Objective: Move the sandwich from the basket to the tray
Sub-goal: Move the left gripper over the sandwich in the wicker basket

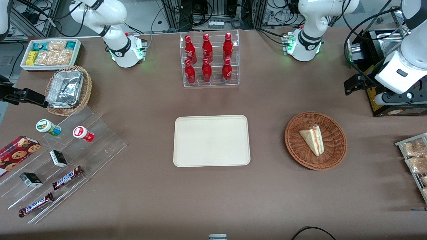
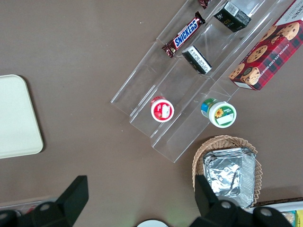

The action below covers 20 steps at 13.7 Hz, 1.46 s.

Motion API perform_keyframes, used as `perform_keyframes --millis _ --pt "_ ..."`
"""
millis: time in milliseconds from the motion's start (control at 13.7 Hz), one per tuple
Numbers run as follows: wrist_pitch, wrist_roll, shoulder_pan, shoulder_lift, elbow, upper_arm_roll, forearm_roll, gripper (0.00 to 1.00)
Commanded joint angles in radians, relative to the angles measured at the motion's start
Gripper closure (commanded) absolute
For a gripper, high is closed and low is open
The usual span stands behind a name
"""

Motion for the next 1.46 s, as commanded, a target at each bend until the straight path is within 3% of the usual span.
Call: perform_keyframes --millis 0,220,732,1024,1390 --pt "-0.008 0.019 -0.007 -0.012 0.001 0.021 -0.012 0.00" --pt "0.044 0.019 -0.007 -0.012 -0.086 0.021 -0.005 0.00" --pt "0.522 -0.232 -0.008 -0.024 -0.446 0.014 0.003 0.00" --pt "0.657 -0.366 -0.016 0.013 -0.531 0.014 0.003 0.00" --pt "0.752 -0.407 -0.028 0.073 -0.590 0.012 0.004 0.00"
